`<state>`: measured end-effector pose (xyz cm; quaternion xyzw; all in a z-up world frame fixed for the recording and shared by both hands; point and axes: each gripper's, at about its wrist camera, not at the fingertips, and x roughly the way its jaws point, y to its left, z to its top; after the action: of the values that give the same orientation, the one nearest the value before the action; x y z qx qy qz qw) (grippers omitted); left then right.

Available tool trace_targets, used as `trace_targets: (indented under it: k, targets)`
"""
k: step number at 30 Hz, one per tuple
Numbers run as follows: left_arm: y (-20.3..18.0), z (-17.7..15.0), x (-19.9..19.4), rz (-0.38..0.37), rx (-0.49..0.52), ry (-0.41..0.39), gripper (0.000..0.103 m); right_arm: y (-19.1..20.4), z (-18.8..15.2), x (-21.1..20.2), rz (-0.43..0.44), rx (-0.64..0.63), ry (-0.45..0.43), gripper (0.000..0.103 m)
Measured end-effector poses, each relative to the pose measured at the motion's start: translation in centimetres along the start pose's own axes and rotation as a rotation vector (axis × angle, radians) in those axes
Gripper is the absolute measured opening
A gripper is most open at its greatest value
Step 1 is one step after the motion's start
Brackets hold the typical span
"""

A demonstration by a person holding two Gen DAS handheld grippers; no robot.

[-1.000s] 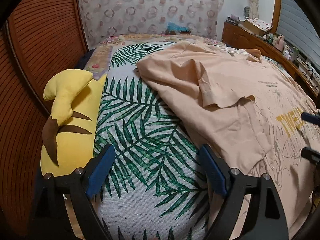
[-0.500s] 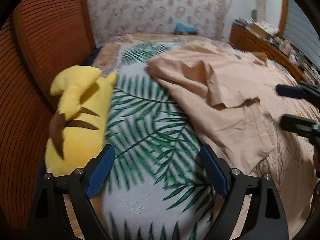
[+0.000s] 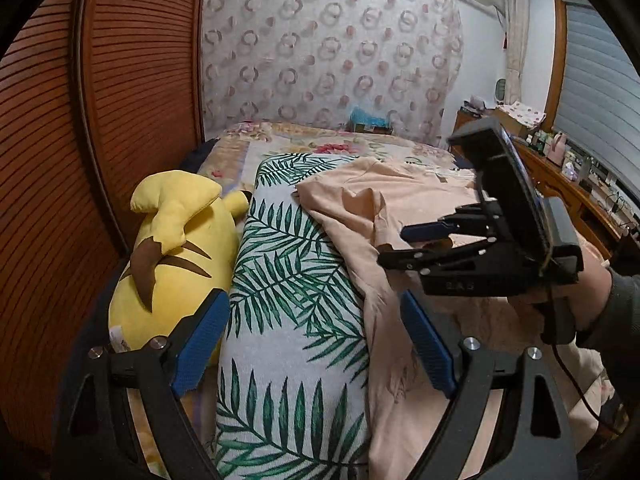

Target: Fold small clothes

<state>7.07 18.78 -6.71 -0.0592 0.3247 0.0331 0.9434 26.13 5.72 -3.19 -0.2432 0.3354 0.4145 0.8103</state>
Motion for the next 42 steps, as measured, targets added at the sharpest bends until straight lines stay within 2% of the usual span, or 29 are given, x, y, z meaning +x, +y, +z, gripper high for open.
trace_targets:
  k: [1,3,5,8,11,15,19,20,23,25,26,27,29,31,32,36,39,41,42]
  targets:
    - [-0.2,-0.2,0.1,0.002,0.003,0.004,0.088,0.1,0.3,0.0,-0.004,-0.01,-0.009,0.038]
    - [-0.5,-0.5,0.3,-0.008,0.007,0.012,0.088,-0.1,0.5,-0.2,0.007,-0.001,-0.018,0.018]
    - [-1.0,-0.8,0.5,-0.014,0.012,0.022,0.088,-0.5,0.6,-0.6,0.008,0.012,-0.04,0.01]
    - [-1.8,-1.3,1.2,-0.021,0.023,0.039,0.088,-1.6,0.4,-1.8,-0.007,0.051,-0.085,0.004]
    - [-2.6,-1.7,1.9,-0.023,0.032,0.061,0.088,-3.1,0.1,-2.8,-0.067,0.095,-0.119,0.003]
    - [-3.4,-2.1,2.3,-0.02,0.052,0.076,0.088,-6.3,-0.9,-3.2,-0.151,0.238,-0.096,0.003]
    - [-3.8,-2.2,2.4,-0.019,0.061,0.079,0.088,-8.3,-1.7,-3.4,-0.224,0.298,-0.093,0.004]
    - [-3.9,-2.2,2.4,-0.018,0.064,0.081,0.088,-8.4,-1.9,-3.6,-0.229,0.301,-0.095,0.006]
    - [-4.2,-2.1,2.4,-0.018,0.07,0.081,0.088,-7.7,-2.4,-4.3,-0.229,0.299,-0.095,0.024]
    - [-4.6,-2.1,2.3,-0.028,0.073,0.077,0.088,-7.0,-2.8,-5.1,-0.21,0.29,-0.111,0.027]
    - [-4.9,-2.1,2.2,-0.036,0.077,0.074,0.088,-6.7,-3.1,-5.5,-0.196,0.286,-0.119,0.033]
    - [-5.2,-2.0,2.2,-0.042,0.082,0.074,0.088,-6.4,-3.6,-6.0,-0.178,0.286,-0.127,0.046]
    - [-5.7,-2.0,2.0,-0.065,0.094,0.067,0.088,-6.6,-4.6,-6.8,-0.144,0.297,-0.14,0.059]
    - [-6.4,-1.9,1.9,-0.102,0.108,0.057,0.086,-6.8,-6.2,-8.2,-0.119,0.305,-0.155,0.06]
    - [-6.8,-1.8,1.8,-0.116,0.113,0.055,0.081,-6.8,-6.8,-8.8,-0.114,0.305,-0.156,0.061]
    - [-8.4,-1.4,2.0,-0.152,0.139,0.063,0.075,-7.1,-10.3,-11.5,-0.118,0.318,-0.17,0.061]
    - [-9.5,-1.1,2.4,-0.165,0.156,0.073,0.065,-7.4,-13.6,-13.2,-0.124,0.338,-0.169,0.061]
    - [-9.9,-1.1,2.8,-0.18,0.159,0.084,0.05,-7.4,-15.4,-14.1,-0.156,0.333,-0.159,0.061]
    - [-10.2,-1.1,3.1,-0.183,0.163,0.092,0.048,-7.3,-16.0,-14.8,-0.174,0.331,-0.156,0.061]
